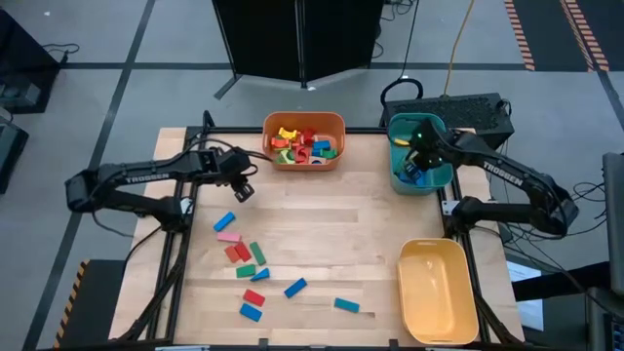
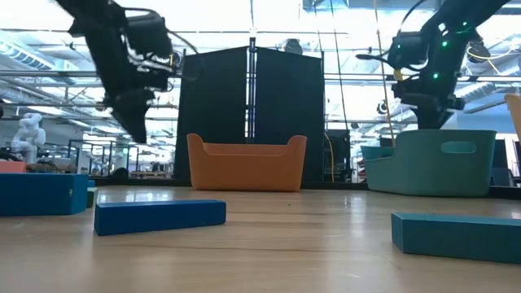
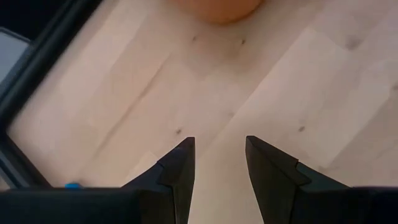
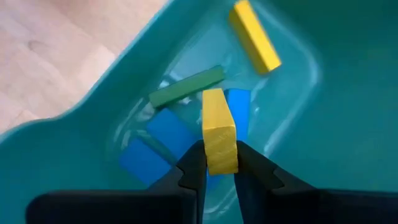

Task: Sort blocks by size
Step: Put the yellow rectangular block into the green bin, then put the blue rectangular block into the green bin

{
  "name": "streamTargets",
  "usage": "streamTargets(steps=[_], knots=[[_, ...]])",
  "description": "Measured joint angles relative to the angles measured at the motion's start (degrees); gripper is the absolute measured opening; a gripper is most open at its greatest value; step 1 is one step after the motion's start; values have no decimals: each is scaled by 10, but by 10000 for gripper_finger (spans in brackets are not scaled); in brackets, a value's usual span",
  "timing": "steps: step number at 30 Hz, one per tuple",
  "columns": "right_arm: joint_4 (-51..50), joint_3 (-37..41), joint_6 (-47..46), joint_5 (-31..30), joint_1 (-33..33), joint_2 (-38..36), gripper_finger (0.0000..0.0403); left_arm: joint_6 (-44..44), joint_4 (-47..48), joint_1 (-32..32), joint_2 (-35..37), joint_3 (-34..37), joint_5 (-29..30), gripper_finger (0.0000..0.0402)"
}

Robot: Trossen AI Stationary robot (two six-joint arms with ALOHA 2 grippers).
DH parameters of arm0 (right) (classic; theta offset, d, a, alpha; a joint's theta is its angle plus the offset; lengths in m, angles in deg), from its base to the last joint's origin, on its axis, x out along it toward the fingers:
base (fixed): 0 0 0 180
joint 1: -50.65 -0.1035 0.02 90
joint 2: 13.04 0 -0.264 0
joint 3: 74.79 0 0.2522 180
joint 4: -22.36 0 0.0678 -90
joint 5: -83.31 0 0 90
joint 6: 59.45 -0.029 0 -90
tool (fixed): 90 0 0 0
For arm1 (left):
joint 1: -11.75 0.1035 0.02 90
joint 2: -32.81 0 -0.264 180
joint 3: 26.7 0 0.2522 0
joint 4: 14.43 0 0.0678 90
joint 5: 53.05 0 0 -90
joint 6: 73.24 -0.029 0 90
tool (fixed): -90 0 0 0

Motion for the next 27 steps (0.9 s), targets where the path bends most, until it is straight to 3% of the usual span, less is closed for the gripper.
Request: streamTargets(steps=[7, 13, 20, 27], knots=[[11, 0, 22, 56, 21, 34, 64, 2, -35, 30, 5, 55, -12, 142], [26, 0, 26, 60, 22, 43, 87, 29, -50, 38, 5, 59, -12, 142], [45, 0, 23, 60, 22, 22, 100, 146, -37, 47, 5, 59, 74, 142], [74, 0, 13, 60, 22, -42, 100, 259, -23, 56, 4, 59, 93, 142]])
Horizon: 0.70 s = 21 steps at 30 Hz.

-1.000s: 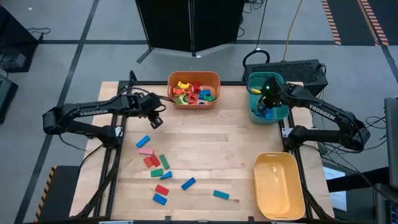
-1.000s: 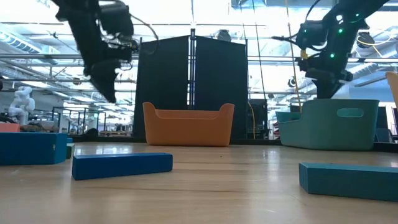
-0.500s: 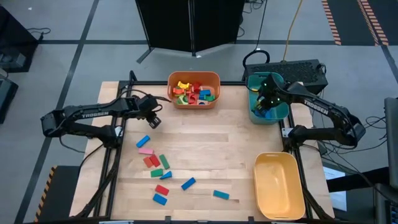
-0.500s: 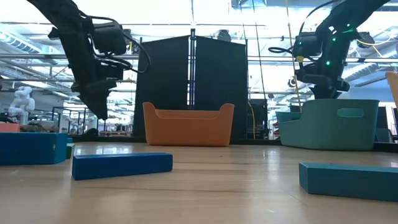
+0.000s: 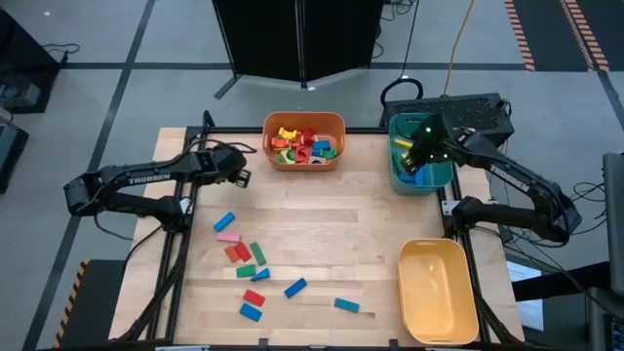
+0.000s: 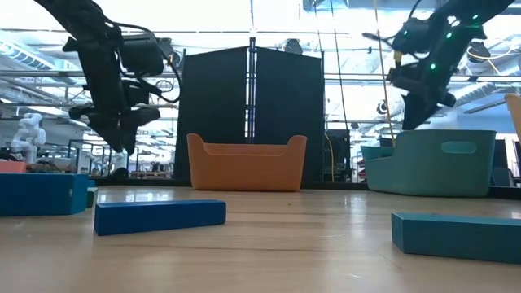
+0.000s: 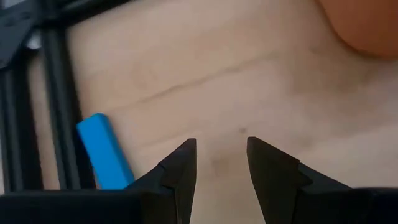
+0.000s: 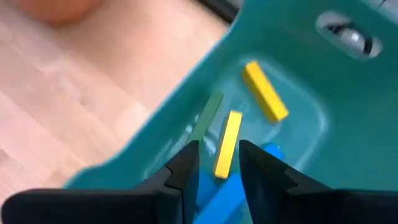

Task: Sort blocks by size
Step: Put the blue rectangular block into the green bin

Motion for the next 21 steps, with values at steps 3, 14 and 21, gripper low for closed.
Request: streamTargets(steps=[3, 14, 21], knots=[[19, 0, -27, 11, 0, -32, 100, 44, 0, 9, -2, 0, 35, 142], [101, 0, -107, 146, -28, -88, 100, 101, 102, 107, -17, -1, -13, 142], [132, 0, -107, 146, -57, -76, 100, 100, 146, 160, -40, -1, 8, 142]])
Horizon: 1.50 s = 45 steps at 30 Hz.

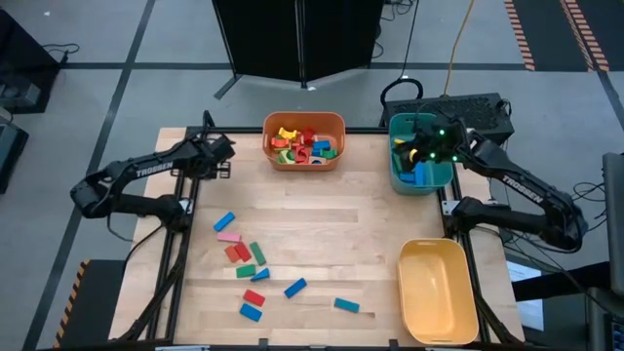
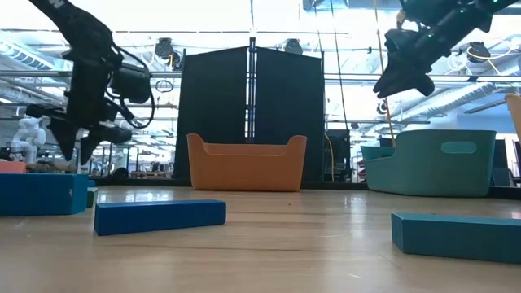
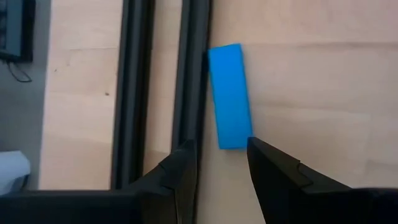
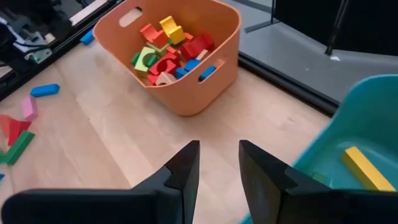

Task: Sort blocks by size
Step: Put the blue rectangular block into the green bin

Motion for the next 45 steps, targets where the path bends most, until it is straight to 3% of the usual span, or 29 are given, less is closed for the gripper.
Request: streamTargets(steps=[9, 31, 40, 45], knots=[[1, 0, 0, -1, -25, 9, 100, -66, -78, 14, -23, 0, -6, 142], [-8, 0, 0, -2, -49, 9, 100, -88, -84, 79, -133, -2, 9, 142], [-13, 0, 0, -2, -49, 9, 100, -89, -57, 27, -129, -1, -33, 142], [-22, 0, -12, -2, -49, 9, 100, -81, -50, -15, -85, 1, -100, 142]])
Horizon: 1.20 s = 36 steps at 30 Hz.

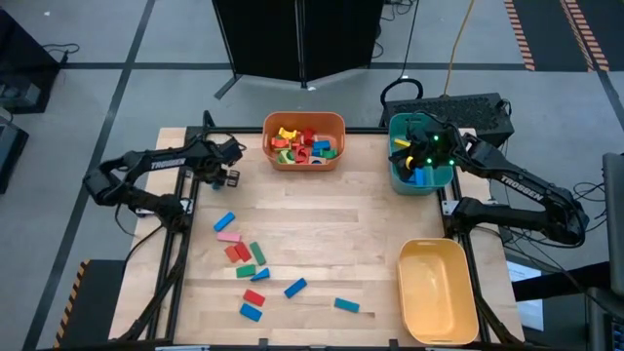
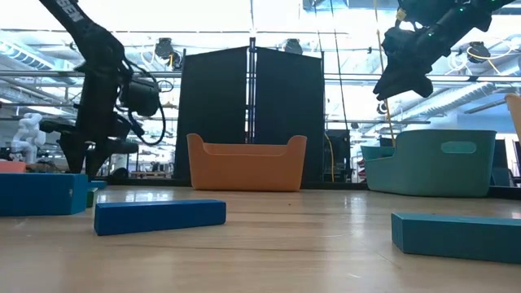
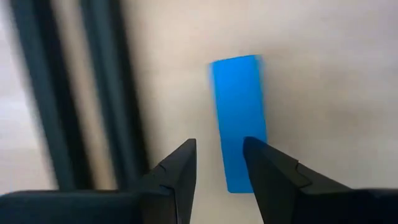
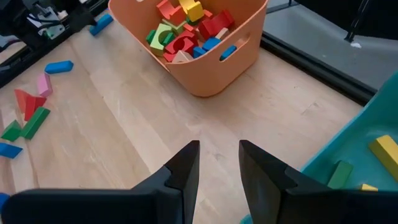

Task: Sort blocks by size
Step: Put the blue rectangular block into the green bin

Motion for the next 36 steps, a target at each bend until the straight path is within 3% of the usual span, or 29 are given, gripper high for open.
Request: streamTargets(steps=[5, 12, 25, 29, 36], knots=[[-15, 0, -1, 0, 0, 0, 100, 29, 6, -45, 49, 1, -51, 142], [-16, 0, -1, 0, 0, 0, 100, 69, -16, -93, 96, 1, -15, 146], [-32, 0, -1, 0, 0, 0, 100, 99, -12, -102, 94, 1, -1, 281], [-34, 0, -1, 0, 0, 0, 100, 99, -23, -102, 86, 6, -1, 289], [-34, 0, -3, 0, 0, 0, 100, 112, -106, -101, 80, 84, -33, 290]])
